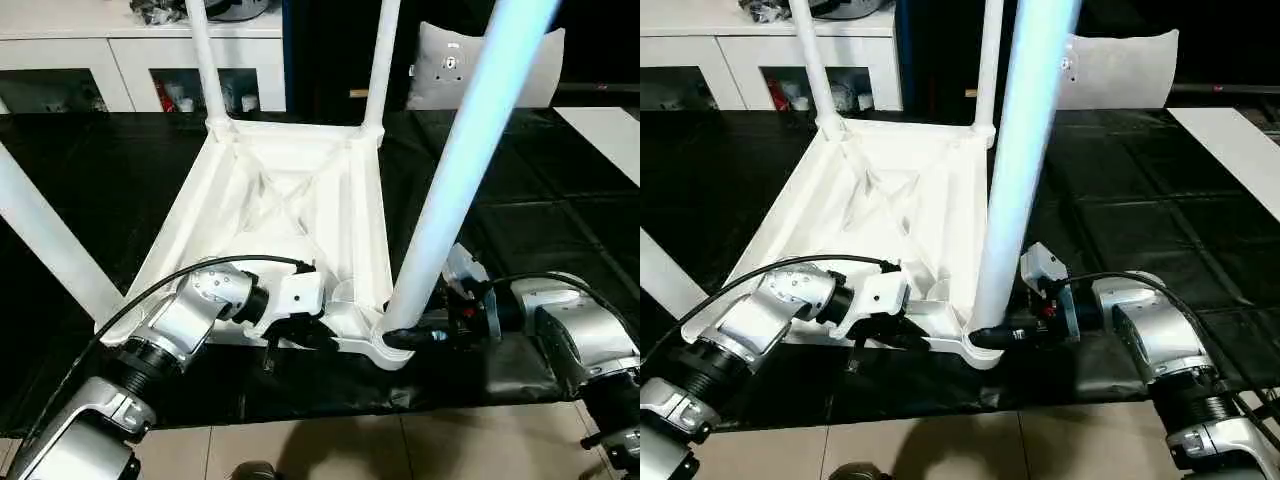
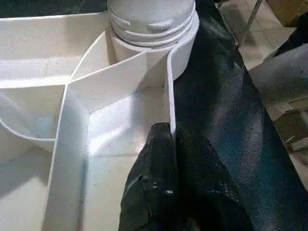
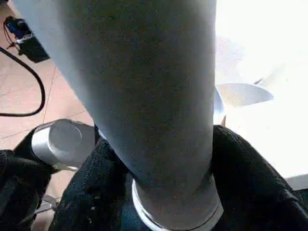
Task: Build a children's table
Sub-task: Rotate leg to tighten
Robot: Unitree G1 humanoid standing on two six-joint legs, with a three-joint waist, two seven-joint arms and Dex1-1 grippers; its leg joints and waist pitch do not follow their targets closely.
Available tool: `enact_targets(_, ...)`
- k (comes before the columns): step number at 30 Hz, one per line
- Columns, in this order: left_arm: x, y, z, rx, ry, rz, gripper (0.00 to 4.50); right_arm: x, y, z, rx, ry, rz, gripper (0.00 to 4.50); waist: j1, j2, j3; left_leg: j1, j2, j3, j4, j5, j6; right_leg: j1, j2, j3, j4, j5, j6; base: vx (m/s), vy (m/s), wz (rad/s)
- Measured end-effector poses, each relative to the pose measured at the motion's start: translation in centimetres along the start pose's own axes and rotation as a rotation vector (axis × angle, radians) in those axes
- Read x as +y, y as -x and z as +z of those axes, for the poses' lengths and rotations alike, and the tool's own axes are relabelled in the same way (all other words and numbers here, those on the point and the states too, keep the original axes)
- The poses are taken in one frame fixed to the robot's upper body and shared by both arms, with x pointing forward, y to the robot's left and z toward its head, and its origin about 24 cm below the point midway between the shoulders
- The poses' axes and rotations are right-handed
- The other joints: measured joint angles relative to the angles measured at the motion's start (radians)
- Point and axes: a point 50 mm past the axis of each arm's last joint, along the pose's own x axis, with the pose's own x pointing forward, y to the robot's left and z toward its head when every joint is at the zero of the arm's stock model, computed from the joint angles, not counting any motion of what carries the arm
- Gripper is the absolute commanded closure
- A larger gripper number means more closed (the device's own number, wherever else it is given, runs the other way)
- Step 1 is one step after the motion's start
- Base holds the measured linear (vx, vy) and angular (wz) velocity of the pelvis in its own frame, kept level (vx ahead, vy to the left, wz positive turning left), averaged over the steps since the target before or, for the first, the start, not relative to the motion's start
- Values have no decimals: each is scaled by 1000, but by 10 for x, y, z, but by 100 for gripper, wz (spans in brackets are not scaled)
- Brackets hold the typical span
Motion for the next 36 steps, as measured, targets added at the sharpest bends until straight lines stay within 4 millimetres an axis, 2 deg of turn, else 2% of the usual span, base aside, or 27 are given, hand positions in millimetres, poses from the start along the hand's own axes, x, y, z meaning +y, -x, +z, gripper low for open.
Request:
enact_targets(5, 4, 2, -2, -14, 99, 48, 450, -1, -11, 0, -48, -31, -83, 239, -7, 0, 0, 3, 0, 0, 0, 1, -1, 3, 0, 0, 1, 1, 0, 0, 0, 0)
enact_targets(8, 10, 6, -8, 3, 179, 156, 450, -11, -24, 2, -92, -76, -239, 242, -39, 0, 0, 18, 2, 0, 0, -1, -10, 13, 2, -3, -3, 2, -1, 0, 0, 0)
enact_targets(11, 19, -1, -7, -6, 256, 288, 450, -27, -33, 6, -126, -141, -434, 246, -82, 3, 0, 25, 12, -4, -2, 0, -11, 29, 4, -23, -27, 4, 2, 0, 0, 0)
enact_targets(12, 24, -4, -5, -7, 292, 348, 450, -36, -38, 9, -136, -168, -527, 246, -101, 4, -1, 19, 18, -5, -1, 0, -11, 33, 6, -29, -35, 6, 5, 0, 0, 0)
enact_targets(13, 28, -7, -3, -7, 312, 386, 450, -41, -41, 12, -143, -185, -590, 247, -115, 4, 0, 17, 20, -5, 0, 0, -11, 33, 7, -29, -36, 7, 7, 0, 0, 0)
enact_targets(15, 33, -17, 1, -24, 371, 475, 450, -50, -47, 16, -165, -242, -718, 248, -134, 3, -1, 20, 14, -3, 1, -1, -11, 31, 6, -21, -31, 9, 5, 0, 0, 0)
enact_targets(16, 34, -20, 3, -28, 386, 502, 450, -53, -48, 19, -169, -253, -759, 248, -137, 2, 0, 20, 10, -3, 0, -1, -11, 30, 3, -21, -31, 15, 1, 0, 0, 0)
enact_targets(17, 35, -23, 6, -35, 401, 522, 450, -55, -51, 20, -178, -264, -786, 248, -137, 2, 0, 20, 7, -3, -3, -1, -11, 29, 2, -21, -31, 16, 1, 0, 0, 0)
enact_targets(18, 36, -28, 8, -49, 418, 548, 450, -56, -52, 20, -192, -272, -819, 214, -132, 2, 0, 20, 6, -4, -5, -1, -11, 29, 2, -21, -31, 16, 1, 0, 0, 0)
enact_targets(20, 38, -33, 12, -63, 428, 576, 450, -58, -52, 20, -210, -267, -852, 180, -125, 2, 0, 19, 6, -5, -7, -2, -9, 28, 2, -21, -33, 16, 1, 0, 0, 0)
enact_targets(23, 38, -37, 16, -71, 430, 585, 450, -59, -53, 18, -226, -276, -887, 164, -111, 8, -4, 17, 7, -6, -9, -3, -5, 26, 2, -21, -34, 13, 1, 18, 1, 1)
enact_targets(24, 38, -37, 17, -73, 427, 583, 450, -59, -53, 18, -233, -273, -886, 145, -108, 8, -4, 17, 6, -6, -10, -3, -5, 25, 2, -20, -33, 11, 1, 0, 0, 0)
enact_targets(26, 38, -37, 19, -76, 420, 575, 450, -58, -52, 19, -238, -264, -878, 141, -103, 8, -4, 13, 6, -5, -10, -3, -5, 21, 2, -20, -31, 11, 0, 0, 0, 0)
enact_targets(30, 37, -32, 18, -67, 385, 553, 450, -54, -39, 12, -216, -171, -834, 100, -92, 8, -4, 3, 7, -5, -7, -3, -5, 10, 2, -19, -25, 10, -2, 0, 0, 0)
enact_targets(32, 36, -30, 16, -64, 371, 542, 450, -52, -38, 9, -209, -158, -806, 95, -90, 9, -4, 3, 7, -5, -6, -3, -5, 9, 2, -19, -22, 9, -3, 0, 0, 0)
enact_targets(33, 35, -28, 15, -60, 343, 520, 450, -50, -33, 8, -204, -136, -772, 71, -85, 9, -4, 3, 7, -5, -6, -2, -6, 9, 2, -19, -21, 8, -4, 0, 0, 0)
enact_targets(36, 32, -22, 10, -58, 304, 478, 450, -46, -19, 2, -186, -112, -718, 53, -74, 10, -4, 3, 7, -5, -5, -2, -6, 9, 2, -19, -20, 8, -4, 0, 0, 0)
